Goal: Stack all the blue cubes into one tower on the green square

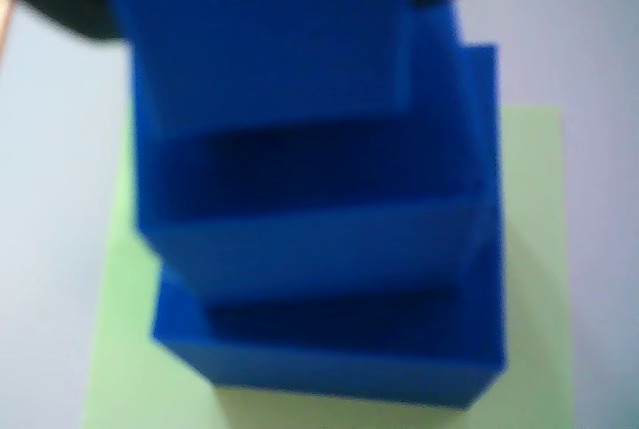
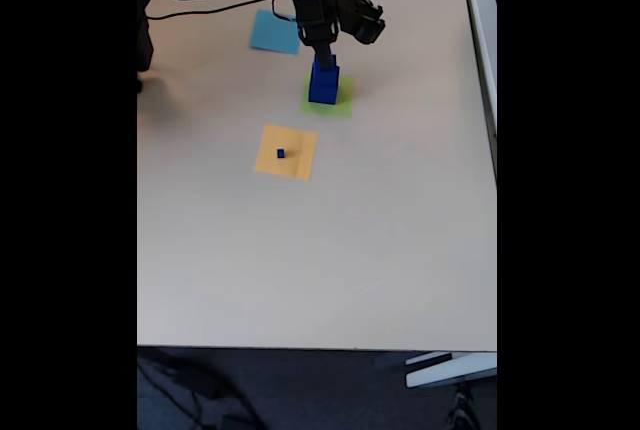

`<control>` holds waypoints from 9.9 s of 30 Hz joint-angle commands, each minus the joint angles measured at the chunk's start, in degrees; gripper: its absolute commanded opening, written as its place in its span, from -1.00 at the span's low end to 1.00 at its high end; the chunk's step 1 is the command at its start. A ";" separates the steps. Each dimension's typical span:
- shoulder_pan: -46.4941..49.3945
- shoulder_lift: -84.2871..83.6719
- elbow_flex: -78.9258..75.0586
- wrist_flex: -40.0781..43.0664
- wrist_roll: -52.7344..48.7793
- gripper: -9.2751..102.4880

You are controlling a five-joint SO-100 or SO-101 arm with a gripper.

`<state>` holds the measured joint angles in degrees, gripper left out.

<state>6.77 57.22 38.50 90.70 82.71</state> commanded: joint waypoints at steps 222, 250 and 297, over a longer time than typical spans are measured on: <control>25.31 29.71 113.12 -123.93 -15.56 -0.59; 24.17 25.14 113.12 -130.34 -15.82 -0.74; 13.71 71.89 102.48 -77.08 -15.64 -0.83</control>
<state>22.06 126.30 146.25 11.95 66.71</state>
